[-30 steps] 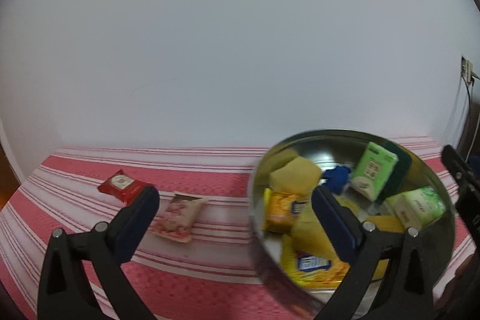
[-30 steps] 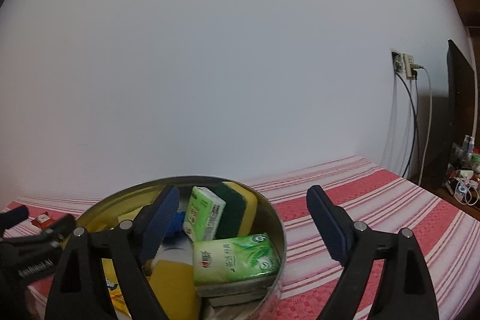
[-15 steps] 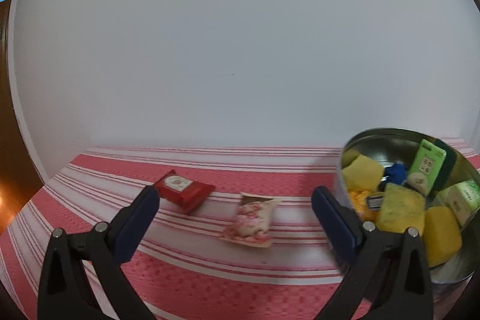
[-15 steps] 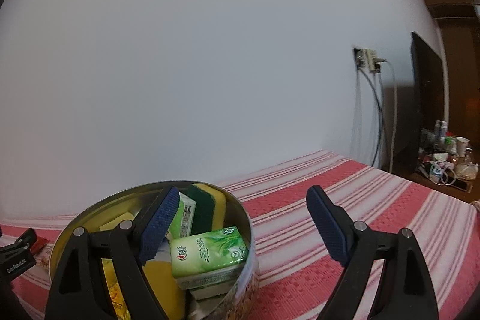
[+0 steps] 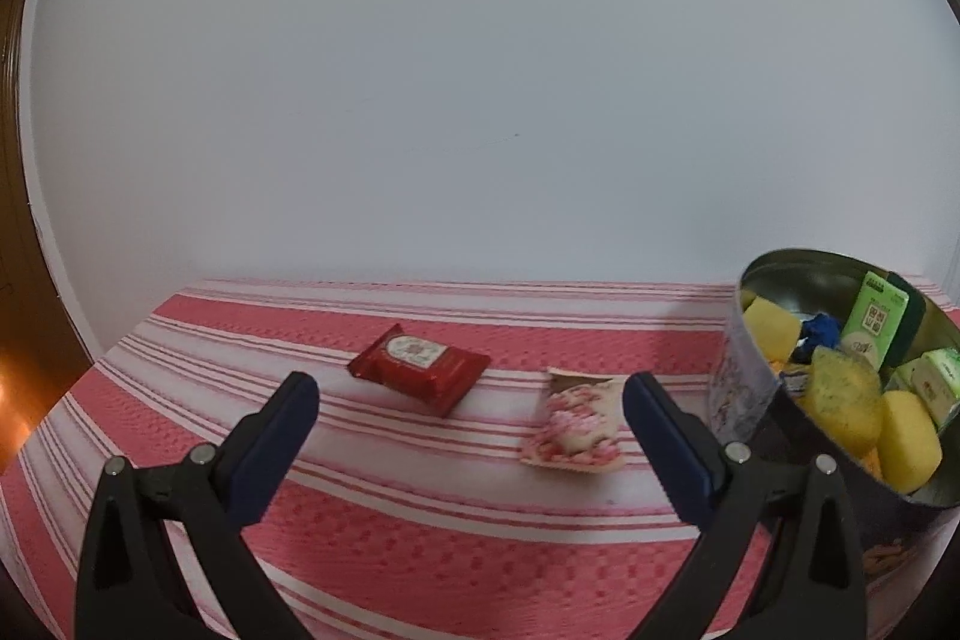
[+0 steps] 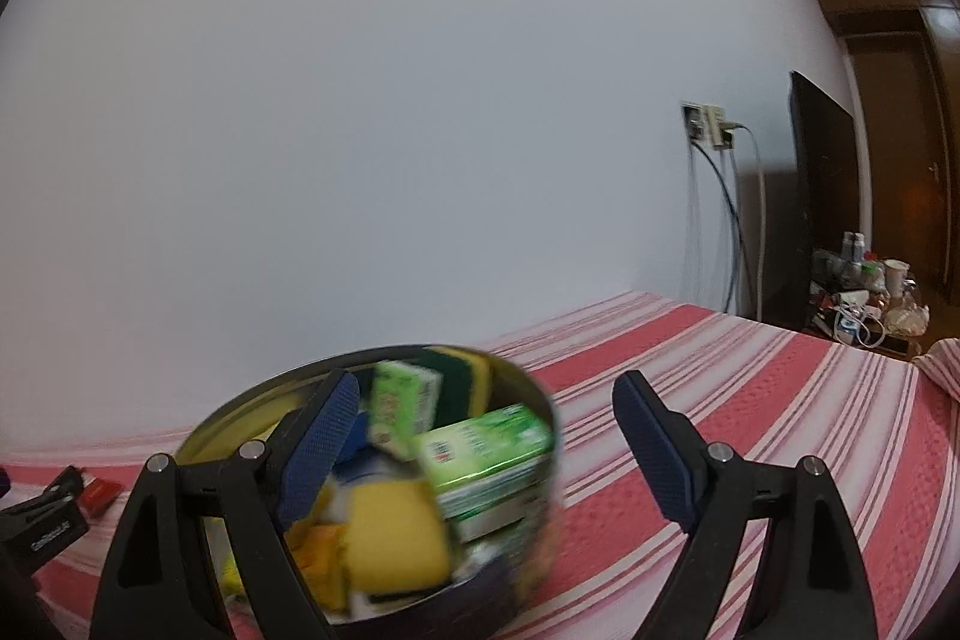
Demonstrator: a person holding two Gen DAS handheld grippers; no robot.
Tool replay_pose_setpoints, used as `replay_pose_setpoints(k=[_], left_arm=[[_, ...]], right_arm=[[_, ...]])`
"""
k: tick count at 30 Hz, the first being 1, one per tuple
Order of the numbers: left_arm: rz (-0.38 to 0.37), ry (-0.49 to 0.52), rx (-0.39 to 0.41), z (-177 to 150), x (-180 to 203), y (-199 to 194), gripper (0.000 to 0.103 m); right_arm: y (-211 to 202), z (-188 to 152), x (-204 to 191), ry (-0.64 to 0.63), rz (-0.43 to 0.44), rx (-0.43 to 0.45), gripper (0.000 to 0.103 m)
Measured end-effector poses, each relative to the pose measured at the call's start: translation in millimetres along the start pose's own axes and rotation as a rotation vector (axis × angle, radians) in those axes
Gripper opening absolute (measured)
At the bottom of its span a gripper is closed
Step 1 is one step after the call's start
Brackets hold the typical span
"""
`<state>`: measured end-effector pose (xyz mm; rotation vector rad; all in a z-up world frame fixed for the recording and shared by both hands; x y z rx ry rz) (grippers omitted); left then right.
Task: Organize objects
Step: 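Withdraw both tools from the tin toward the red packet and floral snack bag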
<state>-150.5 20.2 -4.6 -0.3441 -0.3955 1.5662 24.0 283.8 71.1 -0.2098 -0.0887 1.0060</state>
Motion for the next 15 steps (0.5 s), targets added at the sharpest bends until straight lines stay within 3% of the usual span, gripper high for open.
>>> replay_pose_setpoints(k=[15], left_arm=[[0.044, -0.049, -0.035, -1.4, -53.1, 12.1, 0.103]], right_arm=[[-15.7, -8.4, -75.2, -0.054, 0.116, -0.020, 0.088]])
Point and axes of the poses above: each gripper's, at about its wrist camera, not at the fingertips, and y roughly the way its jaws point, x to its right, z to its top, the point moved 8 cm from there along y, roughly the way its jaws point, and after that the axes turned 6 degrees about -y, right-handed, at the moved point
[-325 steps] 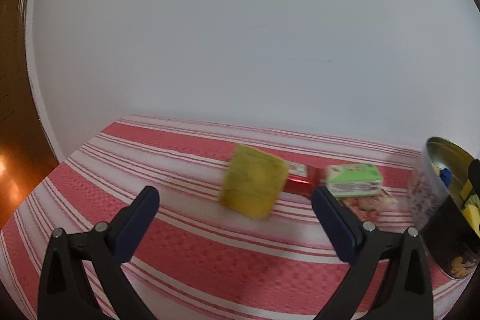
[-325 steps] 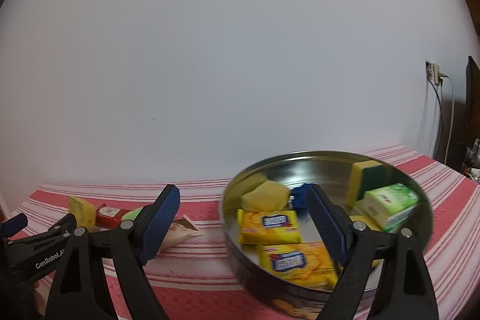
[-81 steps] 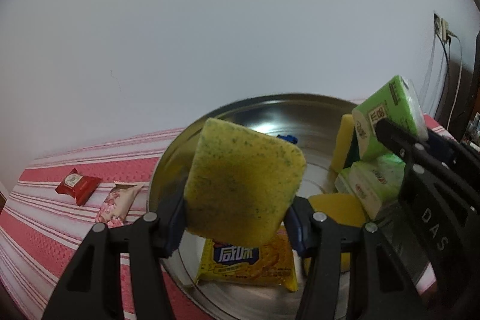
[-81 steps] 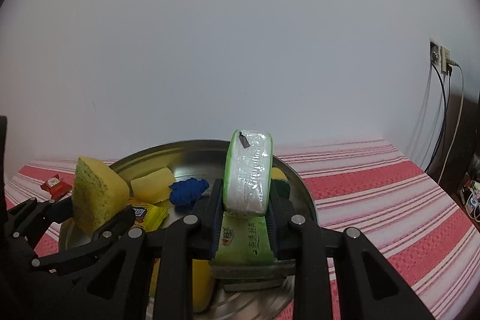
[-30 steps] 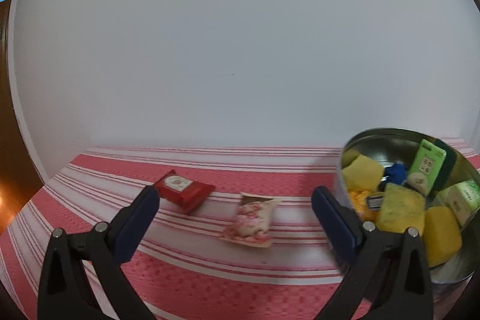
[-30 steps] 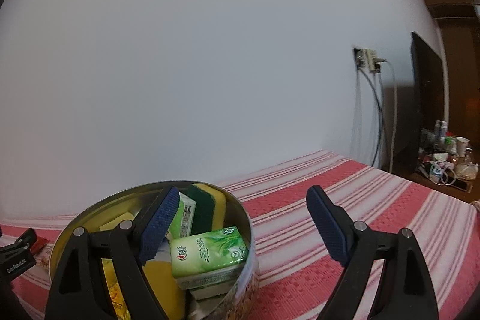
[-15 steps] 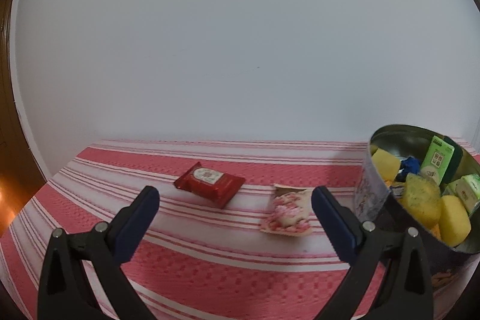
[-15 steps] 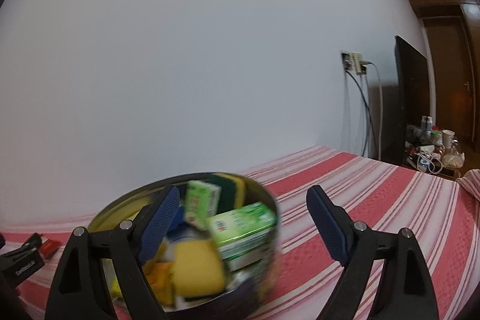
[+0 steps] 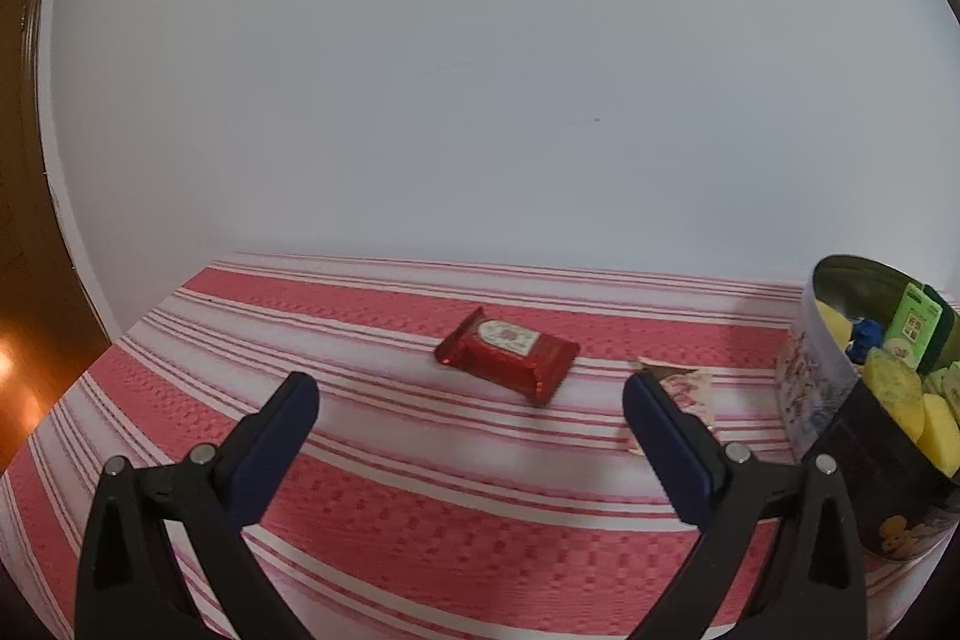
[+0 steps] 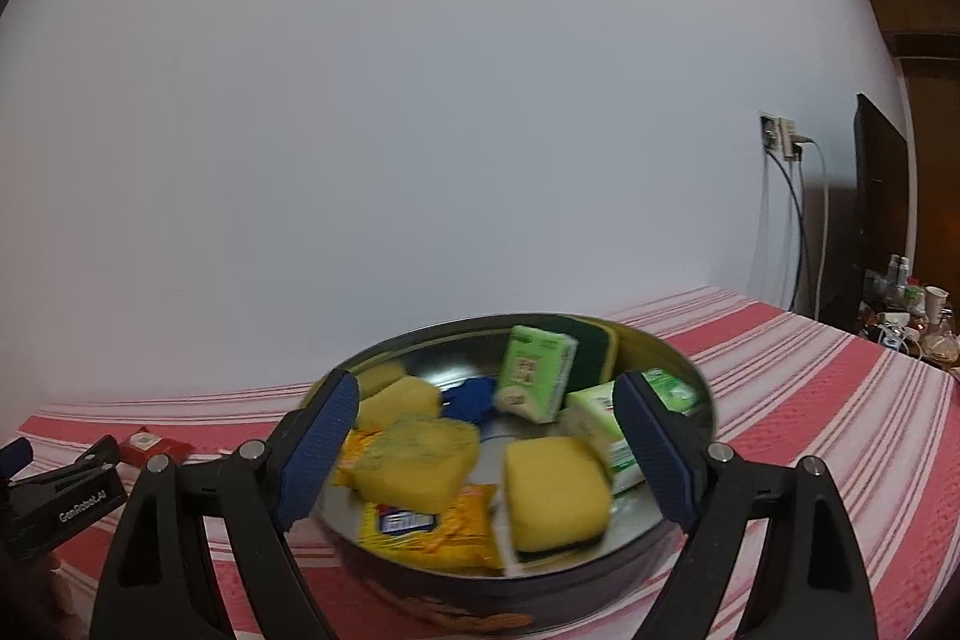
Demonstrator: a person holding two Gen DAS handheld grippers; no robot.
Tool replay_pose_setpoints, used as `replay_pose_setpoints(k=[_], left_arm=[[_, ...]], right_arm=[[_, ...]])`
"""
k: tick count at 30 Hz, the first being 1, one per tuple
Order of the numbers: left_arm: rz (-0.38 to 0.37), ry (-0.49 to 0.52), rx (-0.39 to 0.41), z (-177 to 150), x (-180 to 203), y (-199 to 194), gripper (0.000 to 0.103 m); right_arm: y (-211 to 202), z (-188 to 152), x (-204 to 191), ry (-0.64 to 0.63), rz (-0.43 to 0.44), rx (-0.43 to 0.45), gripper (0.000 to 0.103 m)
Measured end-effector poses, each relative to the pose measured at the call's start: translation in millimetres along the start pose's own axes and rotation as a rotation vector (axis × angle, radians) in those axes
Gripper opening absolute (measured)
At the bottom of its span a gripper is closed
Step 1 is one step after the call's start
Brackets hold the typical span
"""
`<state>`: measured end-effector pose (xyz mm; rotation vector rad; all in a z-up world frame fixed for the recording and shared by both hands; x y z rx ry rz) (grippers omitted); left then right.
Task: Organize objects
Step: 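Withdraw both tools from the tin toward the red packet and floral snack bag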
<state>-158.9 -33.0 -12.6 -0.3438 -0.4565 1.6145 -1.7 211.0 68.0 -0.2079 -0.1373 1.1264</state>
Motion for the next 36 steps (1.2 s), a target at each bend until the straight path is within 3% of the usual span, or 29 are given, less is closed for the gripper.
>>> replay_pose_setpoints(k=[26, 36], left_arm=[[0.065, -0.016, -0.013, 11.5, -47.5, 16.6, 0.103], [0.090, -0.021, -0.021, 16.6, -51.7, 21.1, 0.102]], right_arm=[[17.1, -7.2, -101.1, -0.054, 0.124, -0.051, 0.088], [21.3, -10.1, -114.8, -0.064, 0.140, -0.077, 0.088]])
Point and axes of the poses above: each gripper's, at about its wrist camera, not at the fingertips, and y roughly the way its jaws point, x to its right, z to its top, the point moved 8 cm from there along y, roughly the way its jaws point, and after that the axes turned 6 degrees about -y, right-handed, at the moved point
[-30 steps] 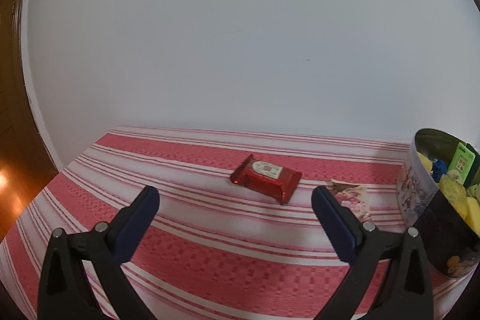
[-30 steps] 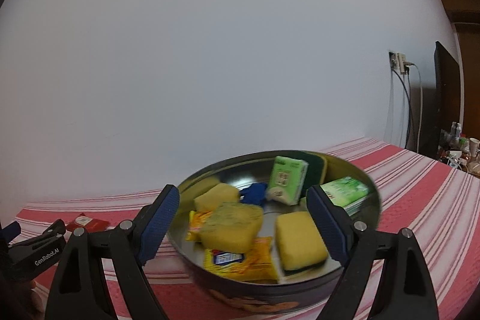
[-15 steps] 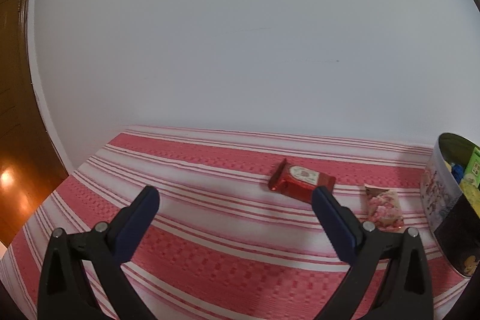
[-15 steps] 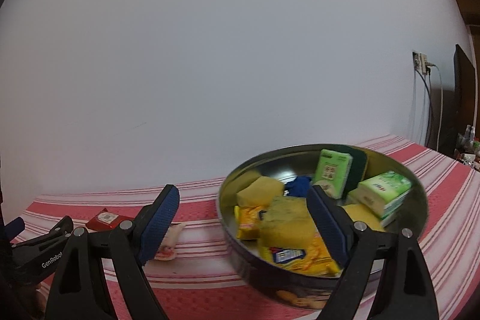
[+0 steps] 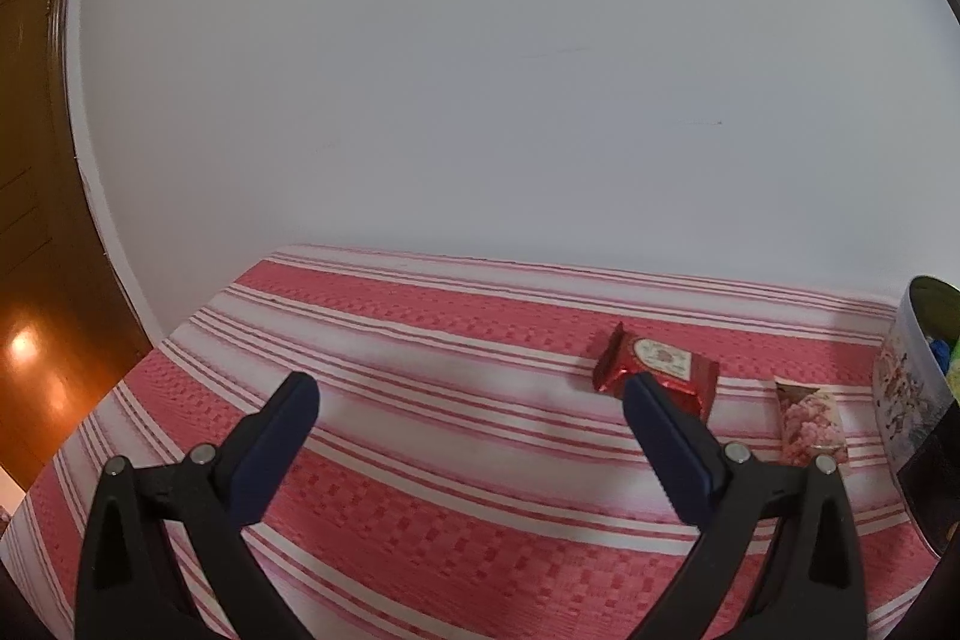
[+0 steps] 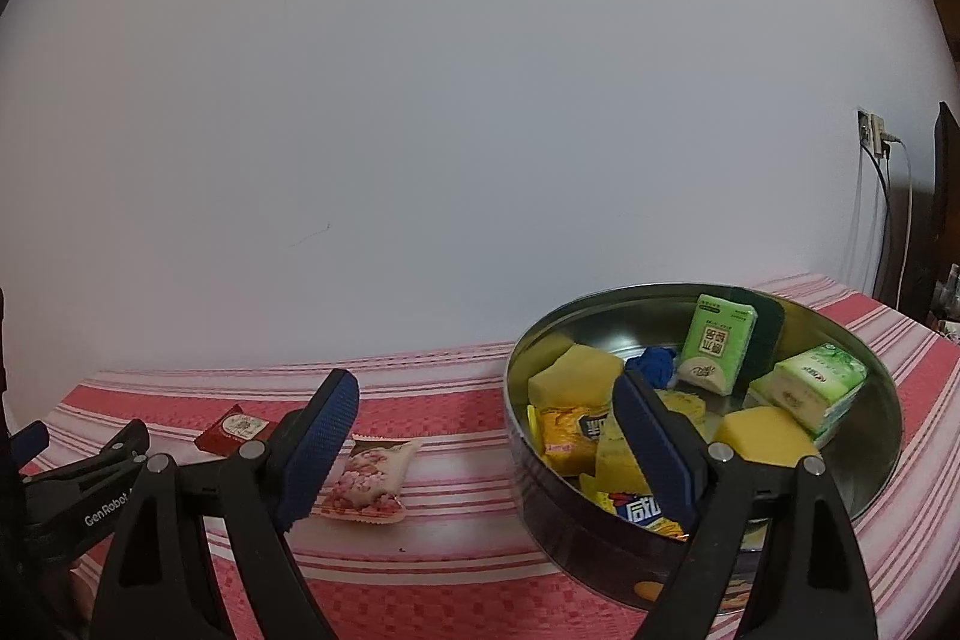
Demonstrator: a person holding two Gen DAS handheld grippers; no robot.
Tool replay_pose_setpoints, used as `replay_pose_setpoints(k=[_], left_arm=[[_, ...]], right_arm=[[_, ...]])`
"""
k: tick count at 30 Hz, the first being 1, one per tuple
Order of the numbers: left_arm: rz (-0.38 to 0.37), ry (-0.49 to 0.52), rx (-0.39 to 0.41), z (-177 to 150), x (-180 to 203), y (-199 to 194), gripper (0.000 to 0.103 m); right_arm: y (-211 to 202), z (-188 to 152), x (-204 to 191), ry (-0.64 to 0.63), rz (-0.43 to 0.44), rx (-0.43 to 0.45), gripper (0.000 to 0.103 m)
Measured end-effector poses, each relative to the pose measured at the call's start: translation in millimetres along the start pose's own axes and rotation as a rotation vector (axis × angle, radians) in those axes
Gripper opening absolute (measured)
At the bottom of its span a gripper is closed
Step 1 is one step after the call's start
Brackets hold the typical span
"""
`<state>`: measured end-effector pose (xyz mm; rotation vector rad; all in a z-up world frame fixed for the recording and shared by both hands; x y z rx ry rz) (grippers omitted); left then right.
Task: Organize objects
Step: 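Withdraw both tools from the tin toward the red packet and floral snack bag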
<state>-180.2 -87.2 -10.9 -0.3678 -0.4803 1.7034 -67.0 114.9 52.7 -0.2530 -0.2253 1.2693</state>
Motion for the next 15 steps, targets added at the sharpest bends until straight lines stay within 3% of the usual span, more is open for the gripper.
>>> replay_pose_setpoints(k=[15], left_arm=[[0.069, -0.073, -0.050, -2.6, -26.0, 11.6, 0.102]], right_arm=[[23.9, -6.2, -25.6, -0.037, 0.035, -0.094, 0.088]])
Point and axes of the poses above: each gripper's, at about its wrist camera, not at the fingertips, and y roughly the way its jaws point, x to its right, z to its top, the point moved 8 cm from there along y, roughly the way its jaws point, and after that the axes turned 6 degrees about -y, right-handed, at the moved point
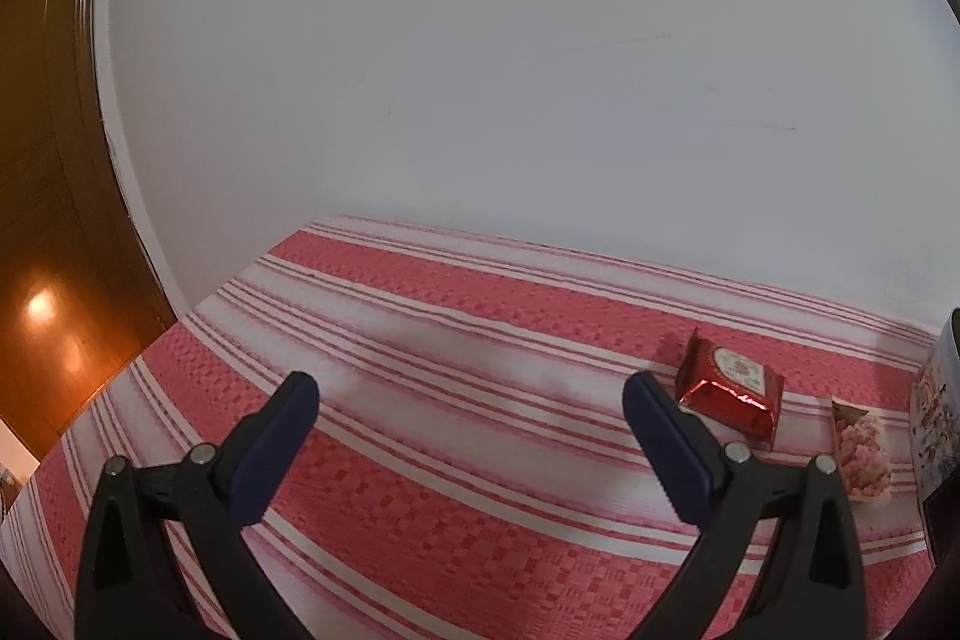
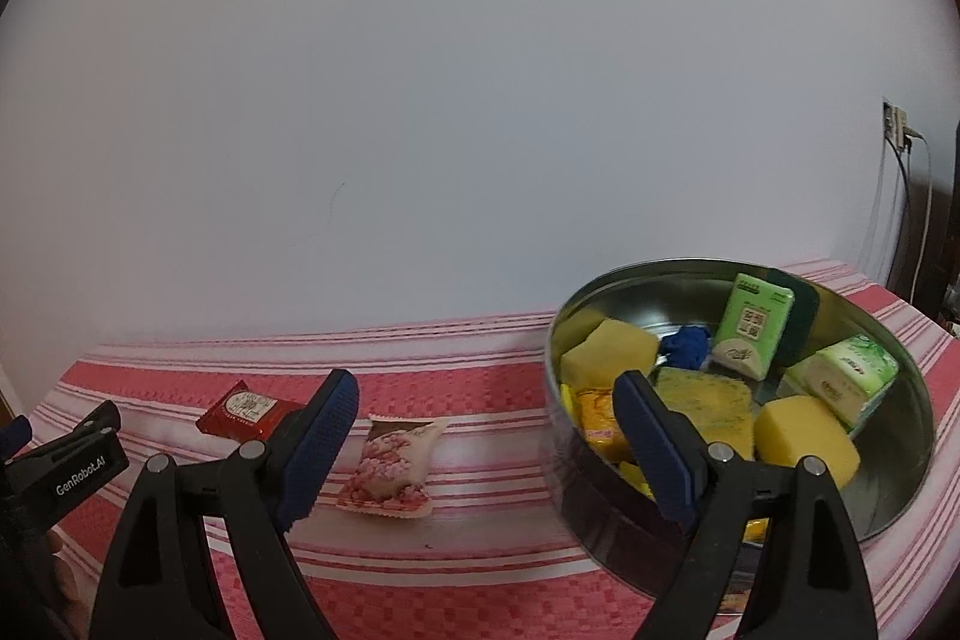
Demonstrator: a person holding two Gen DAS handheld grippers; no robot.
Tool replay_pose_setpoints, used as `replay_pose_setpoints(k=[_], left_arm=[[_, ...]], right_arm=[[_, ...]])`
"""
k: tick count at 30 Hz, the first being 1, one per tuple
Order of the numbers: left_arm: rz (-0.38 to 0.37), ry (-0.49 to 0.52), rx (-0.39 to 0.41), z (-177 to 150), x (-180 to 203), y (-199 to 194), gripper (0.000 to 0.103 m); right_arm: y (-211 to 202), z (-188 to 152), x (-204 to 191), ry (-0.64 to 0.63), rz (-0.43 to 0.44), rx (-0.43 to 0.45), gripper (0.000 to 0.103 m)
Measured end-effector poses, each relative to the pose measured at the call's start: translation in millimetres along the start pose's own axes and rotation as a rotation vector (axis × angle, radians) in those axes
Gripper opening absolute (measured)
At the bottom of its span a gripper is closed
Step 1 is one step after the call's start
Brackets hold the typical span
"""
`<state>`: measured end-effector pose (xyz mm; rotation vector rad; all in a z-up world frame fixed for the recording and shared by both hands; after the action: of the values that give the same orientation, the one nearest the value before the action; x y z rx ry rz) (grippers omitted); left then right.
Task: Organize objects
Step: 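Withdraw both tools from the tin toward the red packet and floral snack bag, then grasp the pink floral snack bag with the right tool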
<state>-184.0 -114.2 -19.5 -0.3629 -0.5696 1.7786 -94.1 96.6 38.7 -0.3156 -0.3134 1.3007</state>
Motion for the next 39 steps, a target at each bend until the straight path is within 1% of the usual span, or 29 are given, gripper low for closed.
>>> replay_pose_setpoints(k=[6, 11, 14, 17, 21, 23, 24, 25, 29, 31, 34, 39], left_arm=[[0.003, -0.012, -0.008, -4.4, -0.4, -2.6, 0.102], [0.001, -0.007, -0.014, -4.5, -0.4, -1.7, 0.102], [-0.001, -0.009, -0.019, -4.3, -2.2, 2.5, 0.102], [-0.001, -0.009, -0.023, -4.8, -1.7, 1.0, 0.102], [0.001, -0.006, -0.025, -4.2, -2.6, -0.2, 0.102], [0.002, -0.004, -0.027, -4.6, -1.9, -0.6, 0.102], [0.003, -0.003, -0.028, -5.2, -1.9, -0.1, 0.102], [0.005, -0.004, -0.029, -4.9, -1.7, 0.5, 0.102], [0.009, -0.003, -0.030, -5.0, -1.2, -0.5, 0.102], [0.012, -0.003, -0.029, -5.4, 0.2, 0.6, 0.102], [0.010, 0.003, -0.031, -5.5, 1.5, 3.3, 0.102], [0.008, 0.017, -0.054, -7.6, 4.3, 10.0, 0.103]], right_arm=[[20.7, -6.7, -18.9, -0.023, 0.068, -0.101, 0.088], [42.2, -16.3, -48.5, -0.089, 0.127, -0.215, 0.088], [53.9, -19.8, -59.1, -0.120, 0.125, -0.258, 0.088], [64.8, -23.8, -62.6, -0.123, 0.123, -0.306, 0.088], [82.7, -33.7, -63.8, -0.111, 0.124, -0.396, 0.087], [90.7, -38.2, -65.6, -0.103, 0.136, -0.436, 0.080], [93.4, -41.3, -65.5, -0.102, 0.143, -0.454, 0.071], [96.6, -43.8, -66.7, -0.105, 0.144, -0.474, 0.066], [96.8, -42.2, -76.0, -0.150, 0.145, -0.462, 0.057], [95.2, -41.9, -80.6, -0.159, 0.171, -0.456, 0.046], [93.9, -41.4, -81.4, -0.147, 0.196, -0.449, 0.041], [89.5, -36.0, -68.1, -0.040, 0.265, -0.415, 0.040]])
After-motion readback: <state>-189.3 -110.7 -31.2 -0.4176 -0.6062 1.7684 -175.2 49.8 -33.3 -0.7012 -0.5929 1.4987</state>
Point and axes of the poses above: each gripper's, at about its wrist camera, not at the fingertips, and y roughly the way its jaws point, x to its right, z to its top, the point moved 8 cm from there along y, roughly the way its jaws point, and after that the axes turned 6 degrees about -y, right-handed, at the moved point
